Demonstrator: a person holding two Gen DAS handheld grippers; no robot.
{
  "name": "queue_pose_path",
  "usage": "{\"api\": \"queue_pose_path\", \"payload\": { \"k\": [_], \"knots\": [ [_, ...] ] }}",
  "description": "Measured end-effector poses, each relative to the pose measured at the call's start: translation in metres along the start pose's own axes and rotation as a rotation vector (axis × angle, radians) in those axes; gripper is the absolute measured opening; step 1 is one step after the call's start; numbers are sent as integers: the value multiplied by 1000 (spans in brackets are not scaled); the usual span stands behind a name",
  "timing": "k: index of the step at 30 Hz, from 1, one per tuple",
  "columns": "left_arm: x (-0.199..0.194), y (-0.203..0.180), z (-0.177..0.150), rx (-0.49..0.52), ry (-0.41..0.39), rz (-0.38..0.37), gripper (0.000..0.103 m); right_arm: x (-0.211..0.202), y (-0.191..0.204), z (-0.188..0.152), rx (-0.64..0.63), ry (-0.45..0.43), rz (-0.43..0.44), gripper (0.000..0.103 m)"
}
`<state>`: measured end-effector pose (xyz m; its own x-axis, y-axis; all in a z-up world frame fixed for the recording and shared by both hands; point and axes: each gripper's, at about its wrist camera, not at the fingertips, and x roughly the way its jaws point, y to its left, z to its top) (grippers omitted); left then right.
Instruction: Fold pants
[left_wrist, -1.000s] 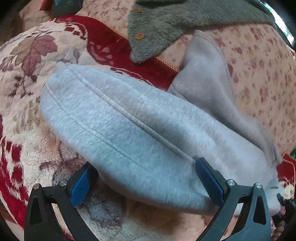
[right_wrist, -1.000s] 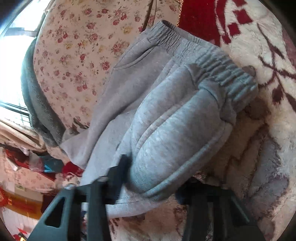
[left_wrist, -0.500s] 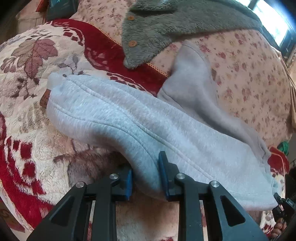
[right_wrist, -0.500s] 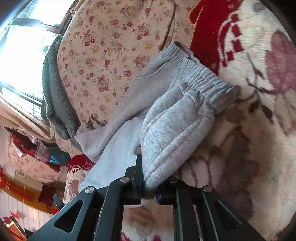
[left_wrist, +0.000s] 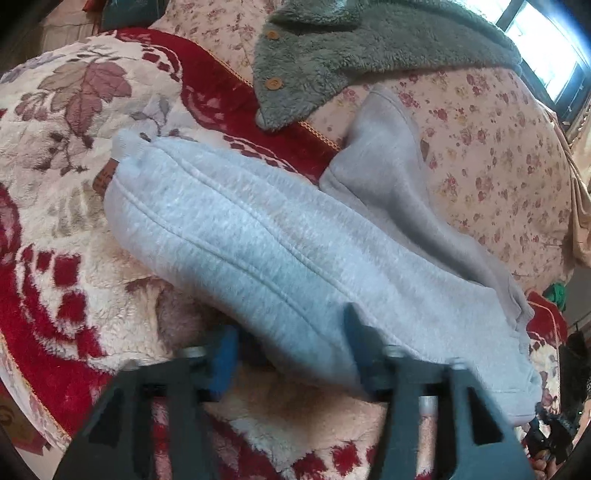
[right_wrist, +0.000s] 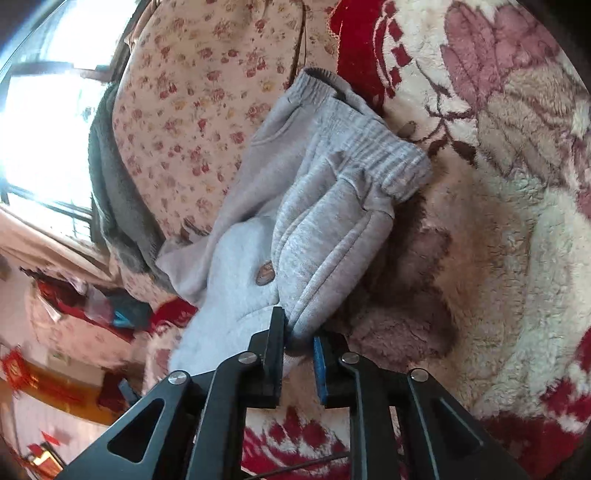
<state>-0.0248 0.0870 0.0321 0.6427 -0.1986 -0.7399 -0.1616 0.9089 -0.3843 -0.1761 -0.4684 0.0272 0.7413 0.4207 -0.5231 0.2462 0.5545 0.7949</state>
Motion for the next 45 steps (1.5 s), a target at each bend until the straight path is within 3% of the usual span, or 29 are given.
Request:
{"api": "queue_pose_path", "payload": {
  "k": [1, 2, 3, 4, 9, 12, 14, 17, 19, 20, 22, 28, 38, 42, 44, 45],
  "knots": [
    [-3, -1, 0, 3, -20, -10, 76, 0, 3, 0, -15, -1, -6, 43],
    [-6, -1, 0, 6, -33, -14, 77, 0, 6, 1, -24, 0, -9, 75],
    [-7, -1, 0, 9, -38, -13, 77, 0, 8, 1, -20, -8, 0, 85],
    [-7, -1, 1, 12, -41, -3, 78, -1, 8, 1, -16, -19, 9, 89],
    [-3, 1, 3, -8, -46, 41, 78, 14, 0, 8, 62, -6, -23, 89],
    [0, 0, 4, 1, -50, 67, 80, 27, -6, 12, 93, -2, -17, 78],
    [6, 0, 3, 2, -42, 88, 81, 35, -12, 14, 106, -5, -41, 42],
    [16, -1, 3, -4, -10, 100, 81, 42, -27, 14, 178, 2, 4, 30],
    [22, -1, 3, -5, 9, 105, 81, 39, -24, 12, 150, -7, -3, 23],
    [25, -3, 2, 6, 13, 119, 79, 37, -21, 11, 125, -11, -12, 20],
    [26, -6, 1, 38, 16, 130, 36, 32, -12, 10, 74, -16, -28, 17],
    [18, -2, 0, 45, 16, 59, 19, 21, -6, 9, 45, -4, -12, 14],
    [6, 1, -6, 79, 22, 8, 17, -1, 1, -1, -18, 8, -38, 12],
    [6, 4, -8, 78, 24, 27, 29, 4, -13, -1, 68, 10, -36, 21],
    [2, 7, -7, 64, 11, 34, 43, 3, -12, -2, 60, 6, -45, 33],
    [0, 10, -6, 52, 0, 41, 55, 0, -9, -3, 40, 3, -51, 37]
  ]
}}
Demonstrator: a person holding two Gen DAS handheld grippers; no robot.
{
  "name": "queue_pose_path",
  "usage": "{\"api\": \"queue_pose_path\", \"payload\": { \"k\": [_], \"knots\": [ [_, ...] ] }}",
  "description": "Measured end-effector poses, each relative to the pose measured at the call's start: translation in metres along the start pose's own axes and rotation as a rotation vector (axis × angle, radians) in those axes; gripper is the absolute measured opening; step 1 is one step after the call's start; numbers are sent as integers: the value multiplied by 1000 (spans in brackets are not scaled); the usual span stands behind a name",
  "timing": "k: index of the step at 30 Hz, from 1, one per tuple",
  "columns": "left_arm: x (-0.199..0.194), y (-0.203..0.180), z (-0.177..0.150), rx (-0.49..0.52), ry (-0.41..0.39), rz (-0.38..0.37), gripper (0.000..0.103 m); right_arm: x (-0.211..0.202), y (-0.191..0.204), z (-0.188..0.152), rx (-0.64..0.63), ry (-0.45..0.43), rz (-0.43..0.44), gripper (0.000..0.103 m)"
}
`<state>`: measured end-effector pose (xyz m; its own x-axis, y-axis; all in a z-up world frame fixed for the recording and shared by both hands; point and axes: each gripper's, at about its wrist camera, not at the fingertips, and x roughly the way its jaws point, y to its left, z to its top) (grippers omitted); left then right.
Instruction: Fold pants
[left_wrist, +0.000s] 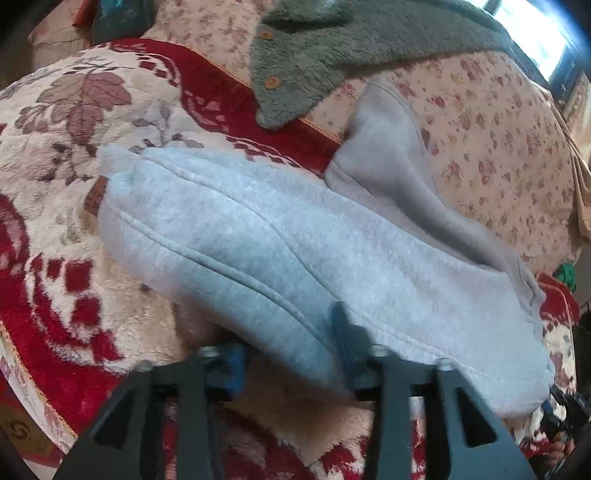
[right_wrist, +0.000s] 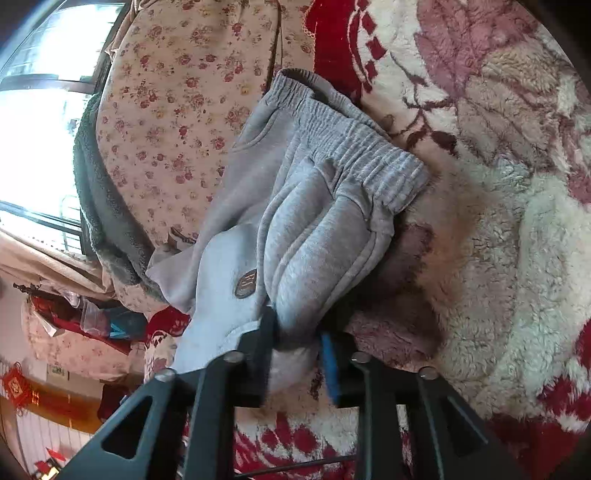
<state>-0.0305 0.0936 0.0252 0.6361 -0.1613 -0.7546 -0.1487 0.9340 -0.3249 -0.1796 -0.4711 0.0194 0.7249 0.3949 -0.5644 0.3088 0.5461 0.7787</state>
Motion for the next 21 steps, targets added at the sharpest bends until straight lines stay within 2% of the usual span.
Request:
{"api": "queue_pose_path", "payload": {
  "k": [1, 2, 3, 5, 6, 8, 12, 17, 21],
  "knots": [
    [-3, 3, 1, -16, -14, 5, 63, -2, 3, 0, -15, -3, -15, 50],
    [-8, 10, 2, -46, -37, 6, 64, -5, 5, 0, -25, -6, -23, 68],
    [-11, 14, 4, -66, -48, 9, 64, -8, 8, 0, -31, -7, -25, 73],
    [-15, 26, 5, -109, -66, 42, 68, -13, 14, 1, -47, 7, -30, 75],
    [-17, 37, 6, -141, -72, 88, 68, -15, 20, 1, -68, 14, -28, 75],
    [-20, 57, 9, -206, -80, 133, 68, -18, 36, 0, -130, 21, -37, 75],
    [-18, 96, 11, -347, -69, 127, 71, -11, 67, -2, -213, 44, -17, 76],
    [-10, 103, 16, -362, -64, 107, 78, 19, 95, -10, -247, 106, 24, 76],
    [0, 99, 25, -314, -52, 142, 77, 40, 114, -19, -283, 149, 31, 76]
  ]
}}
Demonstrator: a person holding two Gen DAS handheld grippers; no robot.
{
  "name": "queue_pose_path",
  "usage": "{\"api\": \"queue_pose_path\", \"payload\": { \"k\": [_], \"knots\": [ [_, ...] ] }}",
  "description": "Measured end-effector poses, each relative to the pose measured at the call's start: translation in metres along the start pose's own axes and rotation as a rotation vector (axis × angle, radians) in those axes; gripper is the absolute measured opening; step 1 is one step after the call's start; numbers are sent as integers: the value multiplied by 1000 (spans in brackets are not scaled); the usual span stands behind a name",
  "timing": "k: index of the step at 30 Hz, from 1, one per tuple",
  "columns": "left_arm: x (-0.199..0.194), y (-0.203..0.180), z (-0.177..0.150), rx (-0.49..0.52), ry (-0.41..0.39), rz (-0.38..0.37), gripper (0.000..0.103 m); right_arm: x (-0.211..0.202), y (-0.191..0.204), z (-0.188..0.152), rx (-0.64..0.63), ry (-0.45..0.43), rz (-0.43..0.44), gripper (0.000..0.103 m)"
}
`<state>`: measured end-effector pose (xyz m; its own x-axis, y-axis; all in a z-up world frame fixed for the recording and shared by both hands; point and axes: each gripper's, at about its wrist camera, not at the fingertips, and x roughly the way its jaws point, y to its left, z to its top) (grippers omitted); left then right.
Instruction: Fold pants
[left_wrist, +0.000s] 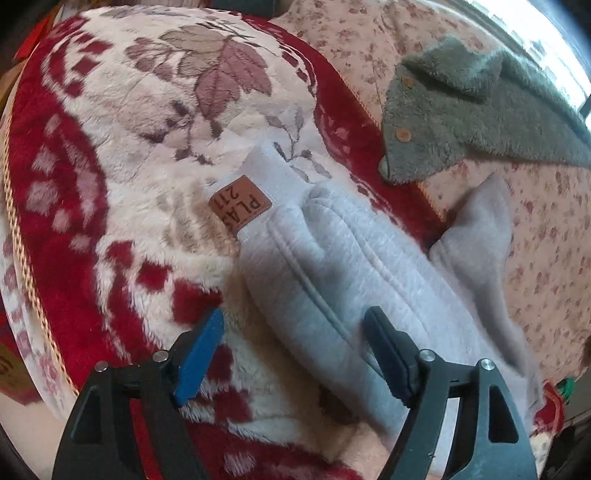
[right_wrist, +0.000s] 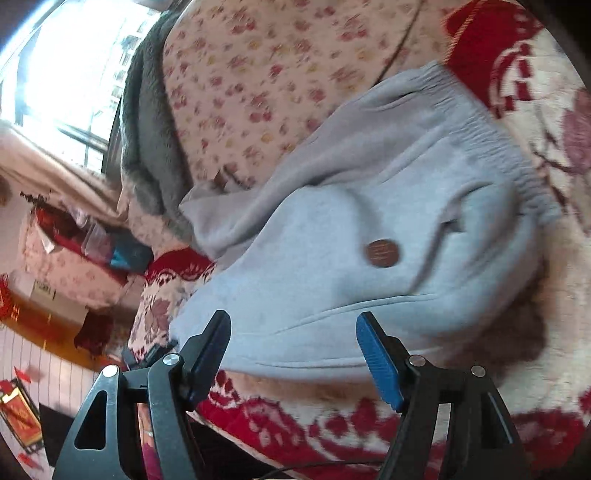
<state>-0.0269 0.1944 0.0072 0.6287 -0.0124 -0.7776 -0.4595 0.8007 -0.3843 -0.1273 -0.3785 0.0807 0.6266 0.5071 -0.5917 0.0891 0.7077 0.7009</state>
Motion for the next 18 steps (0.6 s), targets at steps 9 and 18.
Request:
{"api": "queue_pose_path", "payload": {
  "k": [9, 18],
  "knots": [
    [-9, -8, -7, 179, -22, 112, 52, 37, 32, 0, -67, 78, 12, 78],
    [-40, -26, -12, 225, -93, 125, 69, 70, 61, 0, -136, 136, 12, 81]
  ]
}}
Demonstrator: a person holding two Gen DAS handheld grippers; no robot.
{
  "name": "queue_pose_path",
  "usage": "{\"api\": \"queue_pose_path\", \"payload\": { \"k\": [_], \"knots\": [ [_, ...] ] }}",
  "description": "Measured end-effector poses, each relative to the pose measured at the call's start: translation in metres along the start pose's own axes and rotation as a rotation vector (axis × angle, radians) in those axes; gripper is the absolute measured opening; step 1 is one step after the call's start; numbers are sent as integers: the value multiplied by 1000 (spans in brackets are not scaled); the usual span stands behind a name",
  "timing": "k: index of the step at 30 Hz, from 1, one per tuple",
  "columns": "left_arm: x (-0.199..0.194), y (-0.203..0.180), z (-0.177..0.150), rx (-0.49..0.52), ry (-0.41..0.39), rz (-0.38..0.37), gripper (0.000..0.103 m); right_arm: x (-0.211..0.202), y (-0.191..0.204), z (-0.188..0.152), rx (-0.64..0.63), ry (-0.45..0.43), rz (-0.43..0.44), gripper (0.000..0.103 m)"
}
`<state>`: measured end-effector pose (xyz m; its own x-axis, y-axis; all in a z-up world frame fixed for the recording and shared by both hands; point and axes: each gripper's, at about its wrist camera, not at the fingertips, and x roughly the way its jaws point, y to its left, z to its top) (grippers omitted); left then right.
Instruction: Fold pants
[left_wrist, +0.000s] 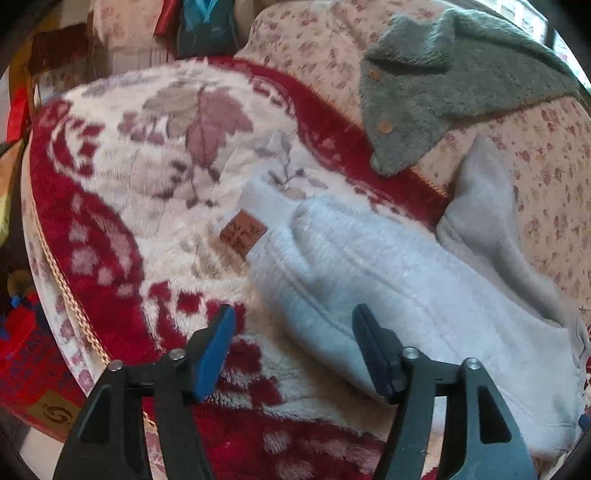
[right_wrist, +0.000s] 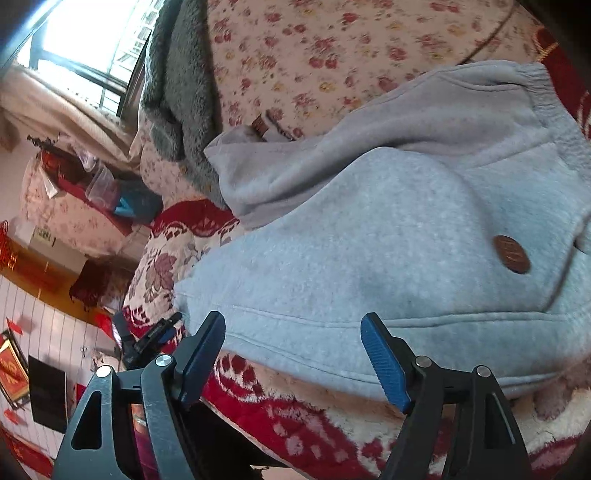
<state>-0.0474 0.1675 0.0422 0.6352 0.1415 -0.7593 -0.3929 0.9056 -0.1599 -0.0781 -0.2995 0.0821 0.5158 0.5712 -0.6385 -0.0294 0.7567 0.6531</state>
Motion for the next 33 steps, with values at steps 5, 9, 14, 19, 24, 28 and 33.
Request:
{"api": "queue_pose_path", "payload": {
  "k": [5, 9, 14, 19, 24, 28, 33],
  "knots": [
    [-20, -27, 5, 59, -69, -10, 78, 11, 12, 6, -39, 12, -21, 86],
    [-25, -53, 7, 106, -87, -35, 79, 15, 15, 9, -45, 20, -29, 88],
    [-23, -79, 4, 155, -87, -53, 79, 14, 13, 10, -55, 18, -43, 89],
    [-16, -97, 3, 180, -69, -72, 79, 12, 5, 16, -41, 11, -57, 90],
    [-9, -117, 6, 200, -44, -108, 80, 12, -8, 25, -20, 7, -69, 91],
    [-5, -135, 6, 221, -32, -132, 83, 13, -17, 32, -9, 3, -76, 92],
    [-1, -154, 5, 267, -21, -143, 83, 13, -27, 41, 0, -1, -87, 92]
  ]
}}
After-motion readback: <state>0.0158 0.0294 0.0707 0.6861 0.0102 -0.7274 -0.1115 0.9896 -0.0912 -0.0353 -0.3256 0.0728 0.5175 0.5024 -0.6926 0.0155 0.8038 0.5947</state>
